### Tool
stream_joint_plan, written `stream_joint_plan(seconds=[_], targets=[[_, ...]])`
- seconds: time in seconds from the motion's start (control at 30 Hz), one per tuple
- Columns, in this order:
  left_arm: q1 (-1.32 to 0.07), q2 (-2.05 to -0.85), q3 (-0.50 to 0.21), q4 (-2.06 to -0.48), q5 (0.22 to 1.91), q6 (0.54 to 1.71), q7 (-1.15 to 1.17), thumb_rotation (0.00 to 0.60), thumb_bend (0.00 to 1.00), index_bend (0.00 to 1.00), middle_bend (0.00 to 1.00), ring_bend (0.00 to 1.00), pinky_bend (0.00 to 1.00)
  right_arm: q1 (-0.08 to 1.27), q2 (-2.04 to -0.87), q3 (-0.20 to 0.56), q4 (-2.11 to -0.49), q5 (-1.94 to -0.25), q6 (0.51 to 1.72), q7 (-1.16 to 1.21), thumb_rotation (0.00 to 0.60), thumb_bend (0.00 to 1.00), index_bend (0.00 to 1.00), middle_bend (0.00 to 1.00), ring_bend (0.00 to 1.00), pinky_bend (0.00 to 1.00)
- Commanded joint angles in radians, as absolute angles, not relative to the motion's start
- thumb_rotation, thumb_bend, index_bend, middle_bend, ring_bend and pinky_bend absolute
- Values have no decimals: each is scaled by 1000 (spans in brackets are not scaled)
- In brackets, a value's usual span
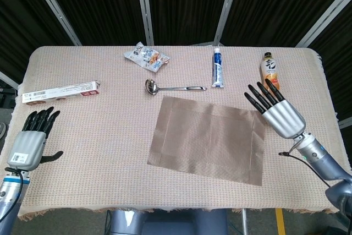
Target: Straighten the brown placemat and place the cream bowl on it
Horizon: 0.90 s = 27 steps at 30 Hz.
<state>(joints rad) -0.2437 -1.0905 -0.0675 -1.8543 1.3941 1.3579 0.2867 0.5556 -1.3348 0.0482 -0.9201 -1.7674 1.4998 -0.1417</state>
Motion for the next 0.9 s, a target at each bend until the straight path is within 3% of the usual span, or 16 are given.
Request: stream_joint_plan(seconds=[0.03, 0.17, 0.4, 0.63, 0.9], targets=[[-251, -1100, -40, -1827, 1493, 1364, 232, 600, 0, 0, 0, 0, 0, 403, -1177, 76, -1285, -1617, 1516, -110, 600, 0, 0, 0, 0, 0], [-274, -1117, -14, -1779, 1595, 1349, 195, 600, 0, 5, 0, 0, 0, 318, -1103, 61, -1496, -1544, 1541, -35, 600, 0, 0, 0, 0, 0], [-366, -1182, 2, -1699, 1719, 1266, 109, 600, 0, 110, 0, 0, 0, 200, -1061, 19, -1709, -1484, 1593, -13, 600, 0, 0, 0, 0, 0], [-444, -1284, -4, -1630, 1735, 1158, 124, 600, 4, 159, 0, 0, 0, 152, -1092, -13, -1781, -1485, 1603, -82, 600, 0, 0, 0, 0, 0], [-527, -1416, -12, -1499, 1727, 1047, 158, 600, 48, 172, 0, 0, 0, 146, -1133, -3, -1747, -1483, 1579, -130, 600, 0, 0, 0, 0, 0]])
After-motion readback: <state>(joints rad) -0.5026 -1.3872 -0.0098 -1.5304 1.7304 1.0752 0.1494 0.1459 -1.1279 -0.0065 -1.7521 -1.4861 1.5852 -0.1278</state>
